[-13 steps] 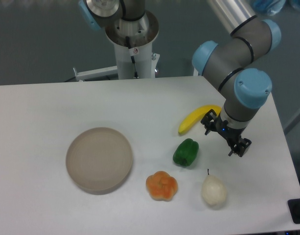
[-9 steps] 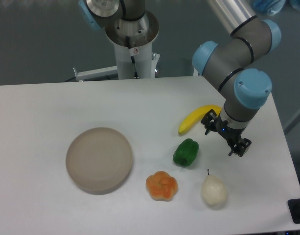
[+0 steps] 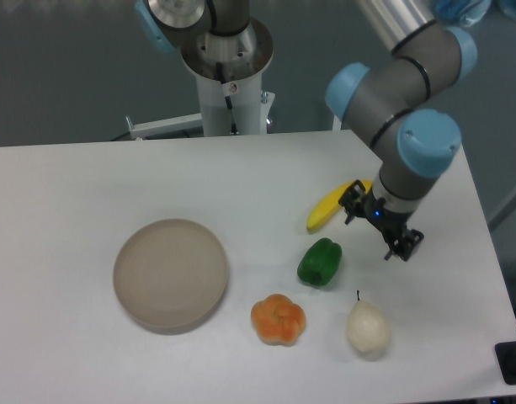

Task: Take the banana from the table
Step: 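Move the gripper over the yellow banana and lower it onto the banana, then close the gripper around the yellow banana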

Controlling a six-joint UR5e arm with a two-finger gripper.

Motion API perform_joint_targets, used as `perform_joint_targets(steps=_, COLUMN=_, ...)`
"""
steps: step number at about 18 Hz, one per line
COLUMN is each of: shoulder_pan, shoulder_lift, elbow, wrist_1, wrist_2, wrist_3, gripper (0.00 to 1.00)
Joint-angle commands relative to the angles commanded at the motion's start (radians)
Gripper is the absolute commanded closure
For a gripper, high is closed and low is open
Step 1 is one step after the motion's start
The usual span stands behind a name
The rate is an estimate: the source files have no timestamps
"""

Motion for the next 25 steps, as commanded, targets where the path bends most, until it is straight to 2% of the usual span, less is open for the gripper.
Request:
perform_joint_targets(steps=2, shoulder_pan=0.003, shoulder_lift=0.040, elbow=-0.066, wrist_1=0.008, wrist_2=0.012, wrist_3=0.020, gripper=0.00)
perform_joint_targets(steps=5, shoulder_pan=0.040, shoulder_lift=0.089, elbow=-0.170, wrist_1=0.014, wrist_2=0.087, wrist_3=0.148, gripper=0.00)
perform_joint_targets(steps=7, shoulder_pan=0.043, shoulder_lift=0.103, elbow=-0.206, wrist_1=0.015, wrist_2=0.126, wrist_3=0.169, gripper=0.00)
perform_joint_targets(steps=11, shoulder_pan=0.046, shoulder_lift=0.097, elbow=-0.218, wrist_1=0.017, wrist_2=0.135, wrist_3=0.170, gripper=0.00)
perform_joint_targets(steps=13, shoulder_pan=0.048, shoulder_lift=0.092, elbow=-0.258, wrist_1=0.061, wrist_2=0.135, wrist_3=0.170, gripper=0.00)
perform_joint_targets(steps=16, shoulder_pan=0.051, shoulder_lift=0.083, elbow=-0.312, wrist_1=0.173, wrist_2=0.137, wrist_3=0.170, gripper=0.00)
perform_joint_targets(steps=18, shoulder_pan=0.051, shoulder_lift=0.063, elbow=-0.325, wrist_1=0.198, wrist_2=0.135, wrist_3=0.169, gripper=0.00)
perform_joint_targets(steps=21, shoulder_pan=0.051, shoulder_lift=0.039, elbow=-0.361, wrist_1=0.279, wrist_2=0.135, wrist_3=0.170, gripper=0.00)
perform_joint_targets(steps=25, shoulder_pan=0.049, shoulder_lift=0.032, elbow=-0.381, wrist_1=0.291, wrist_2=0.135, wrist_3=0.167, gripper=0.00)
